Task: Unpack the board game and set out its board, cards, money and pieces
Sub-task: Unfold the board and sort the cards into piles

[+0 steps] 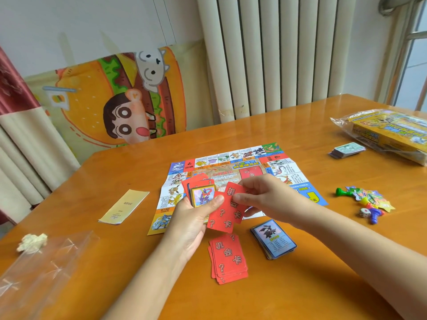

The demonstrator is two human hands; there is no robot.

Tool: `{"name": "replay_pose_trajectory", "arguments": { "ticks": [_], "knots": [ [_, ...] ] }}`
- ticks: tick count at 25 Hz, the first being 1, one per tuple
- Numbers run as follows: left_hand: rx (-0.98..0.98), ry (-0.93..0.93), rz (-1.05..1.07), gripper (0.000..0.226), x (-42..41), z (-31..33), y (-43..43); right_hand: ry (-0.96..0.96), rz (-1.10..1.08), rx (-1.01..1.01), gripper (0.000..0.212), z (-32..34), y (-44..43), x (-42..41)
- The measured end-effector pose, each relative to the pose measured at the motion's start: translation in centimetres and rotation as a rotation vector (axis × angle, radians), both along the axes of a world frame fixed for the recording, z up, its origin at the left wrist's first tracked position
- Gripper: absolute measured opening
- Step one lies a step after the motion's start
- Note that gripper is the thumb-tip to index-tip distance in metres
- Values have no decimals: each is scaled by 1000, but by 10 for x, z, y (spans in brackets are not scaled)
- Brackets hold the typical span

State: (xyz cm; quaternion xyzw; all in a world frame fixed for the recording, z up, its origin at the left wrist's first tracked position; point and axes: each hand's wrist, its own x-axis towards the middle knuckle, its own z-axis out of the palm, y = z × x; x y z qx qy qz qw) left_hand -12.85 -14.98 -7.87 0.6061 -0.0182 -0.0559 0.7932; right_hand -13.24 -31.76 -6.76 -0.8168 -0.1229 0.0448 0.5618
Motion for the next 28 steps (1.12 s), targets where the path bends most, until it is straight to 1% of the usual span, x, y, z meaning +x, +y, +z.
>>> {"name": "replay_pose_trajectory", "arguments": {
  "ticks": [2, 4, 6, 9, 11, 12, 14, 15, 16, 18, 20, 22, 25, 28],
  "knots": [
    [-43, 21, -9, 23, 2, 1, -1, 47, -6, 65, 4, 1, -1, 0],
    [-110, 70, 35, 10, 8, 3, 2, 99, 41, 90, 7, 1, -4, 0],
    [-163, 120, 94, 10, 14, 4, 9, 164, 131, 64, 9, -1, -2, -4],
    [-213, 155, 127, 11, 19, 5, 17, 187, 219, -36, 15, -8, 9, -11],
    [-251, 194, 131, 11, 23, 5, 22, 150, 218, -128, 18, -10, 18, -15],
    [-282, 224, 128, 12, 24, 5, 24, 96, 193, -219, 20, -11, 22, -17],
    [-363, 270, 107, 18, 25, 8, 27, -83, 127, -474, 26, -14, 25, -19],
    [-410, 283, 96, 20, 25, 10, 28, -168, 107, -575, 30, -15, 26, -19],
    [-455, 292, 85, 23, 24, 12, 29, -219, 104, -628, 34, -14, 26, -21],
    [-502, 308, 64, 28, 23, 15, 31, -235, 175, -620, 45, -13, 23, -22],
    [-503, 318, 51, 32, 21, 16, 31, -182, 328, -596, 55, -9, 18, -25],
    [-511, 314, 47, 32, 19, 18, 30, -136, 440, -633, 60, -6, 16, -29],
    [-514, 307, 30, 32, 16, 22, 29, -164, 504, -676, 61, -5, 16, -32],
    [-508, 301, 11, 33, 16, 21, 28, -200, 553, -667, 54, -7, 19, -32]
  ]
}}
